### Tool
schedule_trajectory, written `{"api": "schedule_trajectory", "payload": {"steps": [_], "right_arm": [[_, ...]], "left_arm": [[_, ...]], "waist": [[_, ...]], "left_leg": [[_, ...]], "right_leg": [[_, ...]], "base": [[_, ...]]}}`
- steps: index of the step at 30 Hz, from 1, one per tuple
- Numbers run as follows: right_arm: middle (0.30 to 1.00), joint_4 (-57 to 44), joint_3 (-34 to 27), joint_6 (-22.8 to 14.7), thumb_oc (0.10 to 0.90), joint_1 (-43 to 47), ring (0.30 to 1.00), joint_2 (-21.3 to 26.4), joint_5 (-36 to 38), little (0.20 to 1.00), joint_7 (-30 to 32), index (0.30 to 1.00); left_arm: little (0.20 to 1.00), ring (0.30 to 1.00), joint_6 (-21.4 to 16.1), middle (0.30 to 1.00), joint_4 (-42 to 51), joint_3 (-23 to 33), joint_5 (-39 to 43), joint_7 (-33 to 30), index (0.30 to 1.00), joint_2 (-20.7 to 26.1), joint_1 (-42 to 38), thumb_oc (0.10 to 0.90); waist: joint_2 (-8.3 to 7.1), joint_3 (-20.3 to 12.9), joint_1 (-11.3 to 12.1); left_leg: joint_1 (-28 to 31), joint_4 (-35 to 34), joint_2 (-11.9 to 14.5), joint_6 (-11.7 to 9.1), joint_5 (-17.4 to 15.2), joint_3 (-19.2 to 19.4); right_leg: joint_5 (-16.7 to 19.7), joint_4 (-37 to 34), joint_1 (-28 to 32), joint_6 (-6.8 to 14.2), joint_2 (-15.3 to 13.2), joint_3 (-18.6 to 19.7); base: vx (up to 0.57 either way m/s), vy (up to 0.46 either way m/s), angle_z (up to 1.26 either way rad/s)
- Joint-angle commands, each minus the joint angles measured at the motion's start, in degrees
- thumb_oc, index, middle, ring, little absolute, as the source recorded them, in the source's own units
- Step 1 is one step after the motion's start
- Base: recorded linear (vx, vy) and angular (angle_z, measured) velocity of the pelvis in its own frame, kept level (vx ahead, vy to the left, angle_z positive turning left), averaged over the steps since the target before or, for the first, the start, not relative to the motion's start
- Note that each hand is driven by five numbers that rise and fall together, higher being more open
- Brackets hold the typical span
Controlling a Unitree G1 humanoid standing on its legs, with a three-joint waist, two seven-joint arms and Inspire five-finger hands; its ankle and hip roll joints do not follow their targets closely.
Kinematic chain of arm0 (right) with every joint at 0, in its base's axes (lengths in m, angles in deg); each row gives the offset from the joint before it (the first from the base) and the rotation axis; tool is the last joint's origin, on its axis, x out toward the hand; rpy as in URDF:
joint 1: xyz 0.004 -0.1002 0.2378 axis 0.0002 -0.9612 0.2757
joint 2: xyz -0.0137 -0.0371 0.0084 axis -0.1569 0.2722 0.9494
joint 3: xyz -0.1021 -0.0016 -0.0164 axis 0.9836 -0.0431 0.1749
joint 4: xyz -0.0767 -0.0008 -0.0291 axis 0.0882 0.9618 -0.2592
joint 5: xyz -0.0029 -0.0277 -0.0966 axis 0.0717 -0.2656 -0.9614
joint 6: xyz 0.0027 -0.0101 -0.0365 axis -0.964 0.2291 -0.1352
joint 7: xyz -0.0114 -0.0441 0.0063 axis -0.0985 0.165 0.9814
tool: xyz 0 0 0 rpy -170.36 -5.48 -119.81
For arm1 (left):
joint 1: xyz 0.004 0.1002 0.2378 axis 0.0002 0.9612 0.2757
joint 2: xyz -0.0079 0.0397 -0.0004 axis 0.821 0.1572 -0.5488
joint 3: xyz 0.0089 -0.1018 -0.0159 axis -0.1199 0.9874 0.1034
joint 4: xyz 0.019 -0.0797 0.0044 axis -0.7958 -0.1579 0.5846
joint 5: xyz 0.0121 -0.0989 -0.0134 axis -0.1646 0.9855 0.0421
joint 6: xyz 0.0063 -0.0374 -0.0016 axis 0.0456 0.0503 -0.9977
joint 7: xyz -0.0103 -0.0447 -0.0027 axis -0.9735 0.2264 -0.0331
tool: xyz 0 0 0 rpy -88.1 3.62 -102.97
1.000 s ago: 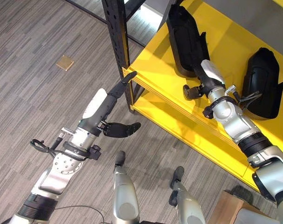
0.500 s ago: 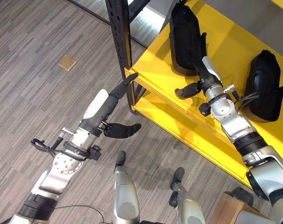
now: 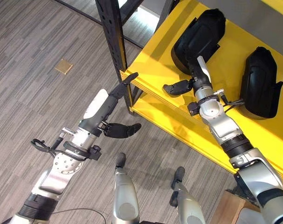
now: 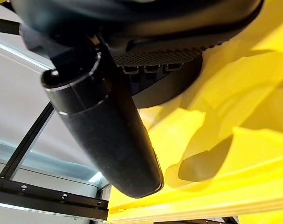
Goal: Move parts from the plastic box to the shelf.
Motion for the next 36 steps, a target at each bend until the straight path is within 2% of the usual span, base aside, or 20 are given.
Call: {"api": "schedule_trajectory", "payload": {"steps": [1, 4, 8, 10, 11, 14, 20, 27, 36], "right_arm": [[1.0, -0.77, -0.2, 3.79, 0.9, -4.18, 1.0, -0.12, -2.78, 1.0, 0.96, 1.0], [1.0, -1.03, -0.15, 4.14, 0.9, -4.11, 1.0, -0.14, -4.7, 1.0, 0.59, 1.0], [1.0, -2.68, 0.71, 5.23, 0.9, -3.82, 1.0, 0.61, -12.07, 1.0, -0.24, 1.0], [1.0, -2.77, 0.93, 5.29, 0.9, -3.57, 1.0, 0.88, -12.95, 1.0, -0.59, 1.0], [1.0, -2.96, 1.57, 5.95, 0.9, -3.14, 1.0, 1.6, -16.84, 1.0, -0.66, 1.0], [1.0, -3.18, 2.25, 6.73, 0.9, -2.42, 1.0, 2.32, -19.72, 1.0, -0.94, 1.0], [1.0, -3.5, 3.64, 9.41, 0.9, -1.67, 1.0, 3.75, -21.62, 1.0, -4.76, 1.0], [1.0, -3.24, 5.34, 10.08, 0.9, -0.9, 1.0, 5.9, -26.84, 1.0, -10.47, 1.0], [1.0, -2.33, 6.42, 12.57, 0.9, -0.69, 1.0, 8.24, -27.88, 1.0, -12.12, 1.0]], "left_arm": [[1.0, 1.0, -4.04, 1.0, 4.48, 0.94, 1.25, -4.13, 1.0, -3.41, -3.6, 0.9], [1.0, 1.0, -3.52, 1.0, 4.72, 0.91, 1.18, -4.5, 1.0, -3.64, -3.84, 0.9], [1.0, 1.0, -2.65, 1.0, 5.18, 0.91, 1.07, -4.97, 1.0, -4.0, -3.99, 0.9], [1.0, 1.0, -2.64, 1.0, 5.16, 0.83, 1.07, -4.92, 1.0, -4.03, -4.02, 0.9], [1.0, 1.0, -2.65, 1.0, 5.24, 0.83, 1.39, -4.78, 1.0, -4.03, -3.91, 0.9], [1.0, 1.0, -2.61, 1.0, 5.33, 0.78, 1.65, -4.67, 1.0, -3.87, -3.9, 0.9], [1.0, 1.0, -2.71, 1.0, 5.61, 0.96, 2.09, -3.96, 1.0, -3.85, -3.69, 0.9], [1.0, 1.0, -2.59, 1.0, 5.83, 1.69, 2.87, -2.47, 1.0, -3.13, -3.42, 0.9], [1.0, 1.0, -2.4, 1.0, 5.98, 2.12, 3.15, -1.36, 1.0, -2.5, -2.93, 0.9]], "waist": [[0.83, -3.32, -0.33], [1.01, -3.35, -0.58], [1.28, -3.35, -0.94], [1.25, -3.4, -0.9], [1.3, -3.53, -0.82], [1.29, -3.67, -0.78], [0.81, -3.71, -0.56], [0.02, -3.87, -0.24], [-1.09, -4.19, 0.04]], "left_leg": [[-5.18, -3.74, -0.27, 2.87, 6.74, 3.78], [-5.17, -3.72, -0.28, 2.89, 6.69, 3.91], [-4.94, -3.85, -0.34, 2.98, 6.54, 4.09], [-5.0, -3.83, -0.41, 2.98, 6.53, 4.05], [-5.15, -3.67, -0.53, 3.0, 6.45, 3.99], [-5.14, -3.62, -0.55, 3.03, 6.34, 3.92], [-5.39, -3.31, -0.58, 3.03, 6.29, 3.72], [-5.48, -3.12, -0.5, 2.98, 6.26, 3.59], [-5.75, -2.66, -0.29, 2.93, 6.28, 3.47]], "right_leg": [[-16.54, 7.89, 8.69, -1.57, 0.71, 3.42], [-16.55, 7.94, 8.5, -1.58, 0.65, 3.62], [-16.45, 8.13, 7.98, -1.54, 0.52, 3.92], [-16.44, 8.09, 7.98, -1.54, 0.52, 3.94], [-16.41, 8.04, 7.96, -1.53, 0.49, 3.98], [-16.36, 8.04, 7.91, -1.48, 0.48, 3.91], [-16.29, 7.94, 8.05, -1.43, 0.56, 3.86], [-16.15, 7.9, 8.15, -1.3, 0.81, 3.66], [-16.13, 7.81, 8.69, -1.22, 1.15, 3.54]], "base": [[-0.02, 0.062, -0.07], [-0.01, 0.03, -0.02], [-0.01, 0.031, -0.04], [0.0, 0.0, 0.0], [0.0, 0.0, 0.0], [0.0, 0.0, 0.0], [0.0, 0.0, 0.0], [0.01, -0.02, 0.0], [0.02, -0.021, 0.01]]}}
